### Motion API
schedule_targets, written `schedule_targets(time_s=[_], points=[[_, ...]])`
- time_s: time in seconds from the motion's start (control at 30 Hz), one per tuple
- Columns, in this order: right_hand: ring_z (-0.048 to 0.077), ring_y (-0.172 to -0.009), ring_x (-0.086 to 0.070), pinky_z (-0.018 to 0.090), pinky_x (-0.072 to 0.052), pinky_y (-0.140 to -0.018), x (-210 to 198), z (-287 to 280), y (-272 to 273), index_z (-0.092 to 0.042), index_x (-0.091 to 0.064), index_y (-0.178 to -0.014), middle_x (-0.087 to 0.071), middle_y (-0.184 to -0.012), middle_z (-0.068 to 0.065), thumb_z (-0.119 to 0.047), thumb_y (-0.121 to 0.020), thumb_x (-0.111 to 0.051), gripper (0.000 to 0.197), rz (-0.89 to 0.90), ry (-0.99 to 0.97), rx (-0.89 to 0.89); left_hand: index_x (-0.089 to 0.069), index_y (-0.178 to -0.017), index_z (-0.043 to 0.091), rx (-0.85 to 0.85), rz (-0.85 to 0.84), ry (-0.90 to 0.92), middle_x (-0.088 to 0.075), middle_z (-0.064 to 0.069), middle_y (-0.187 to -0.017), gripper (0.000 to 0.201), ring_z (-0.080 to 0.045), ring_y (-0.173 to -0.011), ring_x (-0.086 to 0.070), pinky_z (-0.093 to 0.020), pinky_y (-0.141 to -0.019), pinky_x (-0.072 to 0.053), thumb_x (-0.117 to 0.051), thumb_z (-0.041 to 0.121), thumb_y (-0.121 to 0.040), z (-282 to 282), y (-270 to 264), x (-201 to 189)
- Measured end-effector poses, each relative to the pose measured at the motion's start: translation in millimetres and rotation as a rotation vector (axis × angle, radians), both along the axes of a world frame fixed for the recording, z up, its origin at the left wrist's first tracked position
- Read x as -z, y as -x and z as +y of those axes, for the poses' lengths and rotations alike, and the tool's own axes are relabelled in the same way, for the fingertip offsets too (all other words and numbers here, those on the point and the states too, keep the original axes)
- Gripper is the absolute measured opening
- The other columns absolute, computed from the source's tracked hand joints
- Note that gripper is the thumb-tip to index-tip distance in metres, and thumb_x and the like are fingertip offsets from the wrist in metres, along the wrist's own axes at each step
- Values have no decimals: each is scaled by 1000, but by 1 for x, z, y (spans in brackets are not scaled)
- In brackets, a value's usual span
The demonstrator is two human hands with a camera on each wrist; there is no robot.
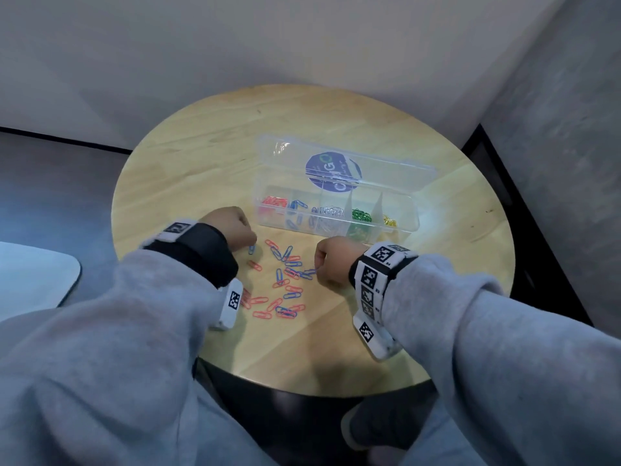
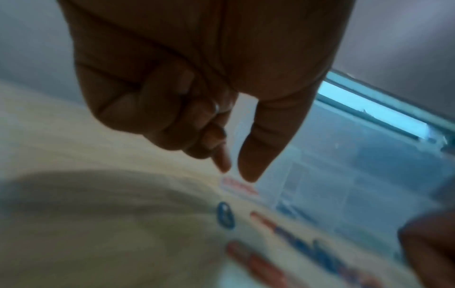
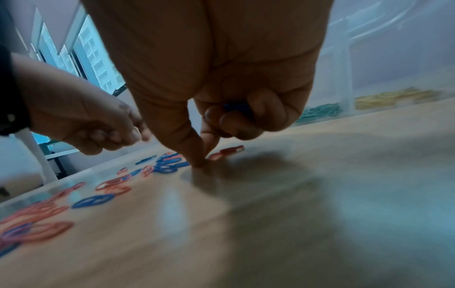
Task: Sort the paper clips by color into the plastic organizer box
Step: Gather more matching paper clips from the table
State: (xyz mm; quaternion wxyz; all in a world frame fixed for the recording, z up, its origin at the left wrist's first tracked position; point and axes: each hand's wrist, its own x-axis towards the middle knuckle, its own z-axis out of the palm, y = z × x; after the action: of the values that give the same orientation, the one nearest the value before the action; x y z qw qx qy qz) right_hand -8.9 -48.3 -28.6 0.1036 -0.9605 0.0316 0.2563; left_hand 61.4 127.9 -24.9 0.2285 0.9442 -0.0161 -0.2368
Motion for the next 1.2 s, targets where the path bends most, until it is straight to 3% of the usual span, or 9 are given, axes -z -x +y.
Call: schedule_targets(time_s=[0.07, 0.13, 0.33, 0.47, 0.63, 0.77, 0.87, 1.03, 1.2], points=[[19, -80, -53, 25, -43, -65, 3, 0, 3, -15, -56, -84, -61, -93, 3, -12, -83, -47, 9, 11, 18, -15, -62, -101, 9, 55, -42, -133, -65, -9, -102, 21, -28, -97, -60, -26, -72, -40, -64, 16, -82, -2, 2, 8], [18, -77, -52, 23, -42, -61, 4, -1, 6, -18, -52, -73, -57, -82, -1, -14, -81, -52, 8, 33, 28, -23, -64, -106, 6, 69, -53, -170, -67, -11, -109, 27, -29, -100, -61, -28, -73, -41, -65, 19, -82, -4, 4, 10], [12, -57, -46, 23, -40, -59, -7, -14, 8, -21, -50, -63, -55, -68, -2, -17, -79, -61, 20, 92, -241, 154, -69, -106, 6, 124, 7, -255, -69, -10, -109, 29, -26, -93, -60, -27, -71, -40, -66, 23, -83, -11, 4, 11], [17, -49, -39, 25, -34, -49, -5, -24, 7, -13, -49, -60, -48, -56, 6, -2, -80, -60, 26, 141, -641, 418, -70, -99, 4, 144, 67, -264, -60, -7, -86, 26, -24, -78, -51, -26, -66, -37, -65, 24, -82, -10, 8, 5], [6, -35, -42, 15, -34, -36, -1, -30, 11, -11, -52, -72, -49, -53, 2, 12, -85, -44, 27, 172, -984, 616, -51, -60, 8, 13, 222, 158, -47, -9, -60, 22, -21, -51, -38, -20, -48, -30, -61, 7, -80, -6, 4, -7], [4, -36, -41, 13, -33, -39, 0, -32, 14, -10, -61, -83, -46, -78, 5, 9, -87, -33, 34, 260, -1060, 642, -34, -57, 10, -129, 342, 599, -44, -9, -63, 37, -13, -51, -37, -11, -36, -31, -43, -11, -87, -5, 4, -19], [6, -36, -40, 15, -31, -38, 2, -33, 15, -8, -57, -75, -42, -71, 4, 7, -85, -28, 33, 292, -1079, 697, -35, -60, 12, -176, 388, 764, -46, -8, -62, 37, -10, -44, -41, -11, -36, -33, -41, -11, -88, -4, 5, -21], [14, -48, -39, 17, -32, -41, 6, -33, 17, -10, -43, -64, -37, -64, 5, 6, -83, -24, 31, 260, -1145, 813, -48, -77, 11, -267, 392, 746, -50, -9, -64, 22, -8, -37, -45, -12, -36, -37, -36, -3, -90, -9, 8, -21], [14, -53, -42, 17, -36, -42, 4, -30, 20, -11, -42, -66, -43, -66, 5, 2, -86, -27, 29, 271, -1188, 806, -48, -78, 12, -118, 347, 488, -49, -7, -65, 17, -13, -51, -38, -16, -41, -30, -42, 2, -91, -17, 8, -18]])
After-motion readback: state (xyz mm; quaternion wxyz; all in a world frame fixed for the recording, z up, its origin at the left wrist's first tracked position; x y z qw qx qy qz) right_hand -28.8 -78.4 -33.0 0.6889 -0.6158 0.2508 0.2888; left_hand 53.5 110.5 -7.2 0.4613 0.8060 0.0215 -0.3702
